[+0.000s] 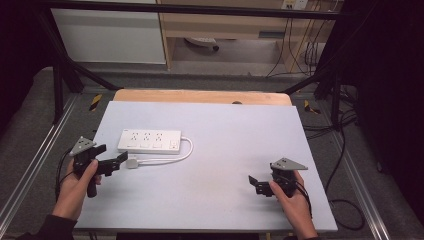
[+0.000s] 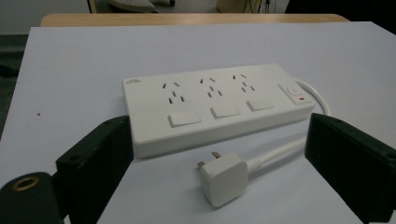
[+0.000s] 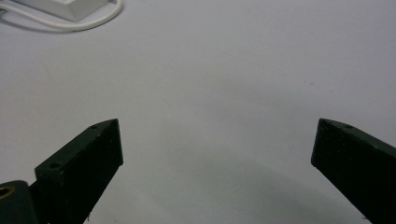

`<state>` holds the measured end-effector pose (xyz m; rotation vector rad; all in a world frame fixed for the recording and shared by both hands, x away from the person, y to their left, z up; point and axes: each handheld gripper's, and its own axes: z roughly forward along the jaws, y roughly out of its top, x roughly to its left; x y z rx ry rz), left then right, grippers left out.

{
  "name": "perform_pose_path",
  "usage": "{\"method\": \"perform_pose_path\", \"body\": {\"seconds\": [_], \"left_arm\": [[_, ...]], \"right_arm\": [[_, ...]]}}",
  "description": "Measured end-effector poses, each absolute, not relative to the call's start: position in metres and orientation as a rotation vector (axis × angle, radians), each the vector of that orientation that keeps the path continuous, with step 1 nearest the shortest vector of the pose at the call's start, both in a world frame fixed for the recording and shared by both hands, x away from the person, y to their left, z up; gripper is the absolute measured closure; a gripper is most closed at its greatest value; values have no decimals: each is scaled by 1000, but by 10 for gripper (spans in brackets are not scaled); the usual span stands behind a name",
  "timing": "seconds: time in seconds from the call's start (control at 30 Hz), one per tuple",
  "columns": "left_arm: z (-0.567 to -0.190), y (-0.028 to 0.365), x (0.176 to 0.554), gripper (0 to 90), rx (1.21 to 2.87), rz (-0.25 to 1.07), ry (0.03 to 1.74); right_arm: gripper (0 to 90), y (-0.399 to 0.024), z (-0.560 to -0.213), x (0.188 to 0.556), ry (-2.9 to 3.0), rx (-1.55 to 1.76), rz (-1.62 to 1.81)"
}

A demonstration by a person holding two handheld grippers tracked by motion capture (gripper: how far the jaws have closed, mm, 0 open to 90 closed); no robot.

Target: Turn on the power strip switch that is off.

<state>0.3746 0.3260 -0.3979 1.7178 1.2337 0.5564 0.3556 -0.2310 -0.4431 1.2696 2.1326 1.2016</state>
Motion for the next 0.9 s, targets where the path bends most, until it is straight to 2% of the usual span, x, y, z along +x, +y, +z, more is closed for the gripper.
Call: {"method": "perform_pose_path", "body": {"seconds": [0.53, 0.9], "left_arm": [[-406, 326, 336, 74, 1761, 528, 1199], [-441, 326, 317, 78, 1931, 503, 1225]], "right_arm": [[26, -232, -442, 355, 2124, 1270, 1206], [27, -233, -442, 355, 2120, 1272, 1196]]}}
